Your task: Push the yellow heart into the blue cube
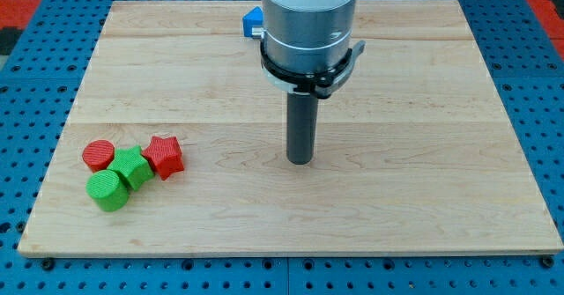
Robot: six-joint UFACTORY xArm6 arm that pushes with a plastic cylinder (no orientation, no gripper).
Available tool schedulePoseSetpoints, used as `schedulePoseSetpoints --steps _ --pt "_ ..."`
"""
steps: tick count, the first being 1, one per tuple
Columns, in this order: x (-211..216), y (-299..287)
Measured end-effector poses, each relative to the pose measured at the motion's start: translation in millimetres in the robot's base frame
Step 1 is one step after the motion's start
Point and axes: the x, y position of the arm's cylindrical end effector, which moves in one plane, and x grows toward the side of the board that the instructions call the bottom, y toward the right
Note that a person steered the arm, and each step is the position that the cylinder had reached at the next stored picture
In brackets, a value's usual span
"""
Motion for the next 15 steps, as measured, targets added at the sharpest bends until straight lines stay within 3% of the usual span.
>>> schedulePoseSetpoints --steps 3,4,6,7,8,11,12,14,15 --pt "-37.0 -142.3" --pt "-73.5 -142.3" --pt "-210.7 -142.2" --pt "-210.9 -142.1" --pt "-267.1 -117.0" --pt "-306.2 -87.7" --pt "-304.7 -28.6" --pt "-302.4 33.7" --pt "-302.4 33.7"
